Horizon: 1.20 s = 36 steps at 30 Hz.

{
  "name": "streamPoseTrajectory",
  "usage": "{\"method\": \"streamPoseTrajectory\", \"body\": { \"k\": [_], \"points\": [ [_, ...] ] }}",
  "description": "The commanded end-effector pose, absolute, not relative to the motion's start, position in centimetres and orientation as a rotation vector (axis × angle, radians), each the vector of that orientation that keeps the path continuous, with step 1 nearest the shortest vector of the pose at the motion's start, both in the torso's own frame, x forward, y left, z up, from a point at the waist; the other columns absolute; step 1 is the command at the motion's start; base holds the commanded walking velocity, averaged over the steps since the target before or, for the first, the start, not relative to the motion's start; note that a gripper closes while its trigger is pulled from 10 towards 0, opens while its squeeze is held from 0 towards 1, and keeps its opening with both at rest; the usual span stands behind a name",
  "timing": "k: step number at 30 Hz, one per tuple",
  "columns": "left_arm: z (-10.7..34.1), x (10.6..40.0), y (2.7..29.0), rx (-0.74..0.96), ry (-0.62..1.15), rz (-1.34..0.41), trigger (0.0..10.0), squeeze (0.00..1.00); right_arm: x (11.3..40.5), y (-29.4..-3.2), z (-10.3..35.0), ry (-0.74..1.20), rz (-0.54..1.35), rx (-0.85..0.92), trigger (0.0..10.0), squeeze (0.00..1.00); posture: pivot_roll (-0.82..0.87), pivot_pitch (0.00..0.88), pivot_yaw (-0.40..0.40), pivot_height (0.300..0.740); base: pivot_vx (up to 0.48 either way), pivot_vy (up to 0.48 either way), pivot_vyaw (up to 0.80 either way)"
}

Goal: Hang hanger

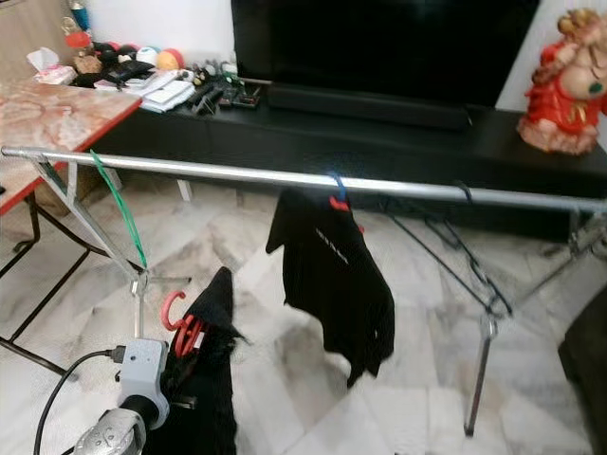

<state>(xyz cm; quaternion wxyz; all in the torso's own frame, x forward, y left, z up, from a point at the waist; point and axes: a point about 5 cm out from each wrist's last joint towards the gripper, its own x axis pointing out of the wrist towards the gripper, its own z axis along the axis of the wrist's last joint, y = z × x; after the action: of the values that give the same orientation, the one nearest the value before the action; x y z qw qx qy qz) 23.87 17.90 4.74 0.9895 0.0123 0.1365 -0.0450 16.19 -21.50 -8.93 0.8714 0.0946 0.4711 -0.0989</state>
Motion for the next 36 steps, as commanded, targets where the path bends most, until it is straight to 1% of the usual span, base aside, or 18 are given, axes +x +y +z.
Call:
{"method": "streamPoseTrajectory", "body": {
  "k": [1, 15, 17, 21, 22, 28, 29, 32, 34, 36],
  "points": [
    [5.3, 24.1, 18.1, 0.029, 0.239, -0.077, 10.0, 0.00, 15.3, -21.0, -9.4, 1.014, -0.203, 0.211, 10.0, 0.00, -0.01, 0.091, -0.026, 0.740, 0.446, 0.000, 0.00],
    [5.4, 24.1, 18.1, 0.036, 0.233, -0.073, 10.0, 0.00, 15.5, -20.9, -9.4, 1.010, -0.192, 0.223, 10.0, 0.00, -0.01, 0.108, -0.029, 0.740, 0.440, 0.000, 0.00],
    [5.3, 23.9, 17.9, 0.054, 0.235, -0.102, 10.0, 0.00, 15.5, -20.9, -9.3, 1.009, -0.191, 0.224, 10.0, 0.00, -0.01, 0.112, -0.029, 0.740, 0.000, 0.000, 0.00],
    [5.0, 23.2, 17.6, 0.102, 0.260, -0.262, 10.0, 0.00, 15.5, -20.9, -9.3, 1.010, -0.185, 0.215, 10.0, 0.00, -0.01, 0.118, -0.033, 0.740, 0.000, 0.000, 0.00],
    [5.0, 22.9, 17.9, 0.125, 0.271, -0.312, 10.0, 0.00, 15.5, -20.9, -9.3, 1.012, -0.181, 0.206, 10.0, 0.00, -0.01, 0.118, -0.033, 0.740, 0.000, 0.000, 0.00],
    [5.2, 22.2, 19.5, 0.184, 0.309, -0.408, 10.0, 0.00, 15.6, -20.9, -9.3, 1.015, -0.168, 0.196, 10.0, 0.00, 0.00, 0.126, -0.034, 0.740, 0.000, 0.000, 0.00],
    [5.2, 22.0, 20.2, 0.218, 0.321, -0.433, 10.0, 0.00, 15.6, -20.9, -9.3, 1.015, -0.163, 0.195, 10.0, 0.00, 0.01, 0.127, -0.035, 0.740, 0.000, 0.000, 0.00],
    [5.7, 22.0, 21.2, 0.270, 0.306, -0.451, 10.0, 0.00, 15.7, -20.9, -9.2, 1.017, -0.148, 0.186, 10.0, 0.00, 0.01, 0.128, -0.038, 0.740, 0.000, 0.000, 0.00],
    [5.9, 22.1, 21.3, 0.271, 0.295, -0.445, 10.0, 0.00, 15.7, -20.9, -9.2, 1.017, -0.146, 0.184, 10.0, 0.00, 0.01, 0.128, -0.038, 0.740, 0.000, 0.000, 0.00],
    [7.5, 23.3, 20.9, 0.267, 0.208, -0.414, 10.0, 0.00, 15.7, -21.0, -9.2, 1.017, -0.147, 0.182, 10.0, 0.00, 0.01, 0.128, -0.042, 0.740, 0.000, 0.000, 0.00]
  ]
}}
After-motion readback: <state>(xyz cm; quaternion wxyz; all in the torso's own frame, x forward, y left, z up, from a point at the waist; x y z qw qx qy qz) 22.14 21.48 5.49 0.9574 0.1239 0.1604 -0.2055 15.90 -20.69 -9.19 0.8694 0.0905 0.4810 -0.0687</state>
